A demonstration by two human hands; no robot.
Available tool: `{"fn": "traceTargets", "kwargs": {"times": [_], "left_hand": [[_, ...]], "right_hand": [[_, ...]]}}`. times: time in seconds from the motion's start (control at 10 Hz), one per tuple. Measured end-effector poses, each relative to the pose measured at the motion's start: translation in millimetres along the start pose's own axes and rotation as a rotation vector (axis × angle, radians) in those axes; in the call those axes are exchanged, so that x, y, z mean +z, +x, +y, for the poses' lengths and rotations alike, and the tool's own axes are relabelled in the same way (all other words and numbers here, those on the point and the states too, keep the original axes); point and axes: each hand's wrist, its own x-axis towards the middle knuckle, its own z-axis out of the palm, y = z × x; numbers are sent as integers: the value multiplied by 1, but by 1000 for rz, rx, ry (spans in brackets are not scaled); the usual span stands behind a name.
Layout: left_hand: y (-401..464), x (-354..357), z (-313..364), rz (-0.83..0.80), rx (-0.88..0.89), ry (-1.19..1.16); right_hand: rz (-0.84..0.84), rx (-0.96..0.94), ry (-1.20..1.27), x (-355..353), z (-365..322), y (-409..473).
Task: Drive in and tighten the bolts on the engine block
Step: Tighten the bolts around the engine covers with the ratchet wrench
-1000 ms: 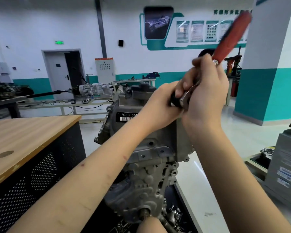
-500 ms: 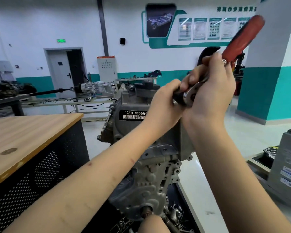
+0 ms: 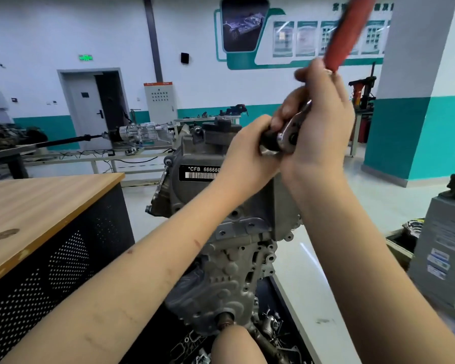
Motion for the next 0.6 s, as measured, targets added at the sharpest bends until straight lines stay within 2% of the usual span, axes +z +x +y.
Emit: {"fn": "traceTargets", "kwargs": {"times": [0.1, 0.2, 0.3, 0.4, 0.5, 0.6], "left_hand": [[3, 11, 0, 62, 2, 24], [12, 9, -4, -16, -54, 103], [15, -4, -8, -252, -86, 189], [10, -17, -3, -340, -118, 157], [8, -8, -6, -163, -52, 75], [6, 7, -2, 79, -16, 20]], "right_hand": [[90, 29, 105, -2, -1, 2], [-126, 17, -147, -10, -4, 6], [-518, 47, -453, -16, -14, 9], [-577, 64, -481, -15, -10, 11], [-248, 13, -182, -12, -1, 4], [77, 6, 66, -6, 0, 1]]}}
